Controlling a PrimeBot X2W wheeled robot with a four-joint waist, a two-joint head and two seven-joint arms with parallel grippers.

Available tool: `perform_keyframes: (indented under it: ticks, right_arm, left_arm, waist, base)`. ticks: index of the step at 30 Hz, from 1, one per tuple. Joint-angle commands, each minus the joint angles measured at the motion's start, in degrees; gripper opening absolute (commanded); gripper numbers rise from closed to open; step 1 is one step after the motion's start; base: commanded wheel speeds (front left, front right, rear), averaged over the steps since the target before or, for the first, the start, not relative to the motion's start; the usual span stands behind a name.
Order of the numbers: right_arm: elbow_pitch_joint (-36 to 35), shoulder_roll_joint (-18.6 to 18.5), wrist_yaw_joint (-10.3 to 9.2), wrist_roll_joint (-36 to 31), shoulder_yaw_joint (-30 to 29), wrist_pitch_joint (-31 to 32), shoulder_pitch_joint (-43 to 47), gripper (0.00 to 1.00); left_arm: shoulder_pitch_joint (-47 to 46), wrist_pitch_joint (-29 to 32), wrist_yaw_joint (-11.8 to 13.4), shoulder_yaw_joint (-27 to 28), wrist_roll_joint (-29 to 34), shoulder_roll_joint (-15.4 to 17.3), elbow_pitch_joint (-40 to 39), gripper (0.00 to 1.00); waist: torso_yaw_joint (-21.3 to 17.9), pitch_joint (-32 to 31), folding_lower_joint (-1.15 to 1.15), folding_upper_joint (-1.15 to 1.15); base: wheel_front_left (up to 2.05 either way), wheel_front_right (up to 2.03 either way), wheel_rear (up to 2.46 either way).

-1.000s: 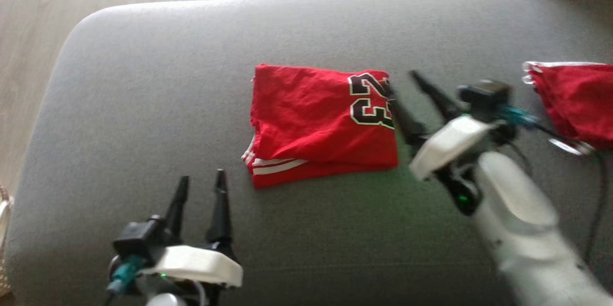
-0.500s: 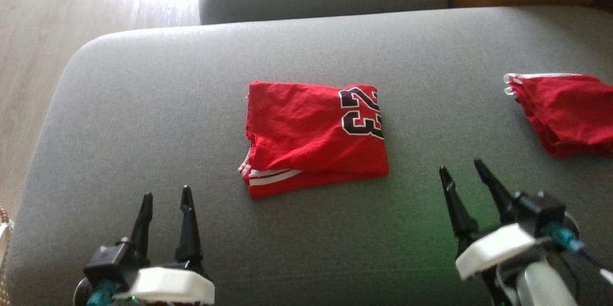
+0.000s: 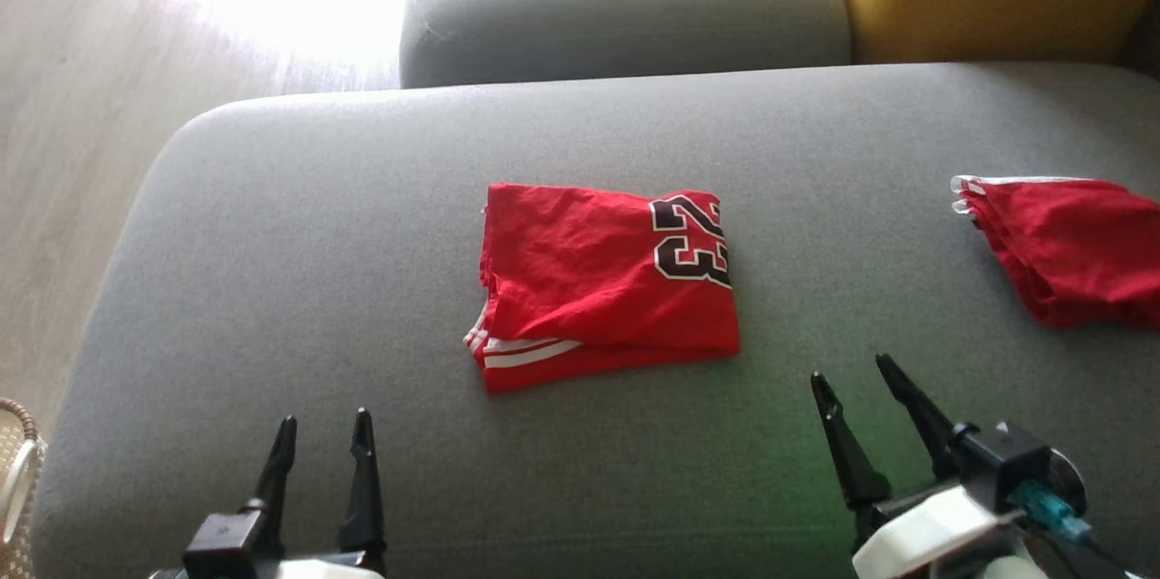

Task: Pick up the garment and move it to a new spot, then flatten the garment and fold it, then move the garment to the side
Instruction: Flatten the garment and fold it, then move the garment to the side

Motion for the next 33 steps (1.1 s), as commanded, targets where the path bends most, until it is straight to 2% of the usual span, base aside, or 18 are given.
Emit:
perform_keyframes:
  ticks: [1, 16, 25, 33]
  right_arm:
    - [-1.9, -0.01, -0.01, -0.19, 0.96, -0.53, -1.44, 1.0]
    - [-1.66, -0.01, -0.01, 2.87, 0.6, -0.53, -0.91, 1.0]
    - [-1.24, -0.01, -0.01, 3.44, 0.47, -0.53, -1.71, 1.0]
    - [5.73, -0.01, -0.01, 11.37, -1.75, -0.53, -8.46, 1.0]
  left_arm:
    - [-2.15, -0.69, -0.42, 2.22, 0.51, -0.42, -1.81, 1.0]
    - [-1.87, -0.7, 0.58, 1.12, 1.0, -0.5, -1.75, 1.0]
    - [-2.47, -0.7, 0.89, 0.16, 1.45, -0.51, -1.76, 1.0]
    - [-4.36, -0.7, 0.89, -2.32, 2.2, -0.51, -2.09, 1.0]
  waist:
    - [0.03, 0.02, 0.0, 0.0]
    - [0.03, -0.09, 0.0, 0.0]
    - [1.31, 0.96, 0.0, 0.0]
    - [4.47, 4.13, 0.0, 0.0]
  base:
    - [0.0, 0.0, 0.0]
    - [0.0, 0.0, 0.0]
    - [0.0, 0.0, 0.0]
    - [0.0, 0.0, 0.0]
